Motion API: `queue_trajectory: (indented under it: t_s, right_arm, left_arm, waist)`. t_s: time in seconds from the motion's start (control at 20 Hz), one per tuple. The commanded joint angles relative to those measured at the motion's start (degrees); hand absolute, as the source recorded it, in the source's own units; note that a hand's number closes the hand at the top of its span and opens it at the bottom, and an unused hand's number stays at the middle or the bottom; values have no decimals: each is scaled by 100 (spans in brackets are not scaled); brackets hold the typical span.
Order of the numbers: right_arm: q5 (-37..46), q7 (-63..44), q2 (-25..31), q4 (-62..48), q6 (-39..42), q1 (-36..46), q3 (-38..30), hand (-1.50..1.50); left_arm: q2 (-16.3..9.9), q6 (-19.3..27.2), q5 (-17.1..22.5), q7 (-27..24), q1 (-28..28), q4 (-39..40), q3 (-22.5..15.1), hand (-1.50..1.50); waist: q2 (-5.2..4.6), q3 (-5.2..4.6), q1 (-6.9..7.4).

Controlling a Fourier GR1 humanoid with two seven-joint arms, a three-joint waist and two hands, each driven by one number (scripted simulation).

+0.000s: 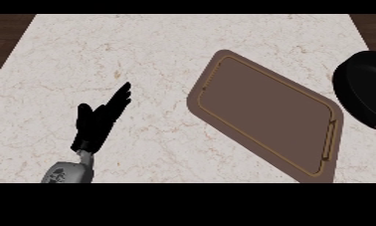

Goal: Pick the sweet potato from the tray and place it in the pot

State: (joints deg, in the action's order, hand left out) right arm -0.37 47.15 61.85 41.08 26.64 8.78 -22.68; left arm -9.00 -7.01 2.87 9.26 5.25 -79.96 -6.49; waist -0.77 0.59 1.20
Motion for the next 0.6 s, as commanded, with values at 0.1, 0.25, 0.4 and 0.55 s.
queue_trajectory:
  t_s: [0.1,0.25,0.4,0.55]
  right_arm:
    - [233,1007,513,-584,650,487,233,150]
    - [380,758,353,-396,399,967,587,150]
    - [710,816,314,-389,197,1164,987,150]
    - [855,389,638,-428,416,1703,1220,150]
  left_arm:
    - [-14,-68,-44,9,90,38,-43,0]
    - [137,23,-211,-82,65,122,-207,0]
    - [146,-20,-193,-231,214,376,-128,0]
    - [-127,-300,-14,-461,-30,333,75,0]
  waist:
    - [-13,-13,178]
    - [5,-34,183]
    - [-17,-36,179]
    - [8,-49,198]
